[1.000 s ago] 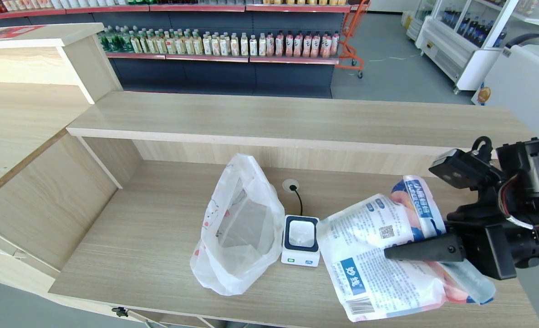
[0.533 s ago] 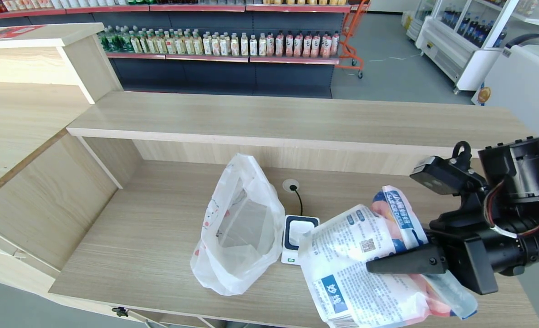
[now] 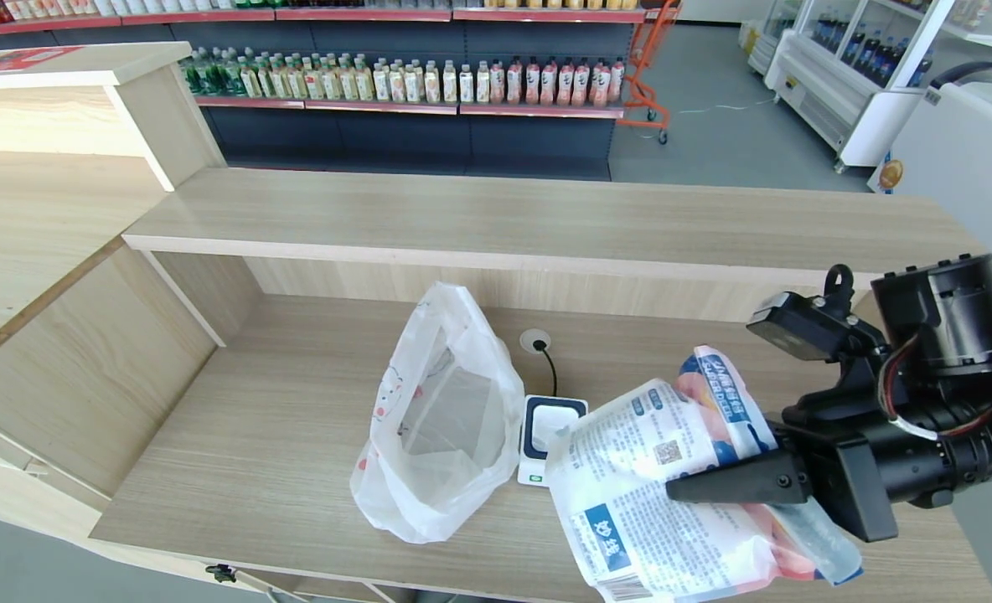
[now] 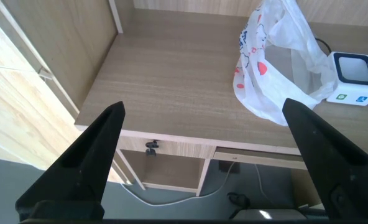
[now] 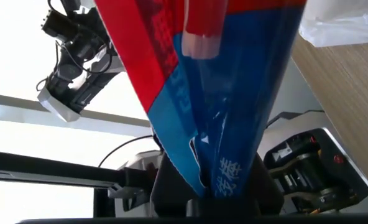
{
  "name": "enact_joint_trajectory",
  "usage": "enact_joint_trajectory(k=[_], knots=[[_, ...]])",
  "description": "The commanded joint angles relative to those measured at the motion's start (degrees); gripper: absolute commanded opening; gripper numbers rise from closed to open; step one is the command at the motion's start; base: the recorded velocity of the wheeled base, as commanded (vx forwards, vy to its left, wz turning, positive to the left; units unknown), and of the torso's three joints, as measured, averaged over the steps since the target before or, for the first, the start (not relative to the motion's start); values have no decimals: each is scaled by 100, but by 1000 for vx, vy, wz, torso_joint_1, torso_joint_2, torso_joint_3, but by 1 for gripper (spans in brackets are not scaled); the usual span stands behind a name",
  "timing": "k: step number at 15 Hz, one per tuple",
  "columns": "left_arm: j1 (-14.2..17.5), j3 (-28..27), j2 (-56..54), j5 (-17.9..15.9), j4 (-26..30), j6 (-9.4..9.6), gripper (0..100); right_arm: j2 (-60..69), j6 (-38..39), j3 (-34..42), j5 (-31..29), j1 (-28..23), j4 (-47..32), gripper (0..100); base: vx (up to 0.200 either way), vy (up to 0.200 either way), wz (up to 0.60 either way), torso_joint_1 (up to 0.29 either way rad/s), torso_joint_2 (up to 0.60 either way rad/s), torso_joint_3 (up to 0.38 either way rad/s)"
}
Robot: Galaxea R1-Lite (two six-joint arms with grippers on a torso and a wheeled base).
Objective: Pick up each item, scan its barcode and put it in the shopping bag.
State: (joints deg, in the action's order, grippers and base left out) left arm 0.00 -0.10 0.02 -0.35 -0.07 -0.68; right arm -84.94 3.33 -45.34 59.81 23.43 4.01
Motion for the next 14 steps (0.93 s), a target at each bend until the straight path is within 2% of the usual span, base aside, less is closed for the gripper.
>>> enact_joint_trajectory(k=[1, 2, 3, 5, 7, 10, 11, 13, 14], knots=[[0, 1, -2, 0, -1, -2, 100, 13, -16, -1, -13, 4, 12, 0, 0, 0, 0, 0, 0, 0], [0, 1, -2, 0, -1, -2, 100, 13, -157, 7, -145, -5, 82, 0, 0, 0, 0, 0, 0, 0], [0, 1, -2, 0, -1, -2, 100, -57, -579, 16, -531, -49, 214, 0, 0, 0, 0, 0, 0, 0], [0, 1, -2, 0, -1, -2, 100, -488, -2020, -37, -1683, -392, 522, 0, 0, 0, 0, 0, 0, 0], [0, 1, -2, 0, -1, -2, 100, -945, -3031, -63, -1999, -682, 1242, 0, 0, 0, 0, 0, 0, 0], [0, 1, -2, 0, -1, -2, 100, -1780, -3804, -107, -1955, -673, 2447, 0, 0, 0, 0, 0, 0, 0], [0, 1, -2, 0, -1, -2, 100, -2167, -3998, -195, -1718, -743, 2956, 0, 0, 0, 0, 0, 0, 0], [0, 1, -2, 0, -1, -2, 100, -2518, -4262, -274, -1481, -998, 3176, 0, 0, 0, 0, 0, 0, 0], [0, 1, -2, 0, -1, -2, 100, -2756, -4420, -415, -1147, -1121, 3176, 0, 0, 0, 0, 0, 0, 0]])
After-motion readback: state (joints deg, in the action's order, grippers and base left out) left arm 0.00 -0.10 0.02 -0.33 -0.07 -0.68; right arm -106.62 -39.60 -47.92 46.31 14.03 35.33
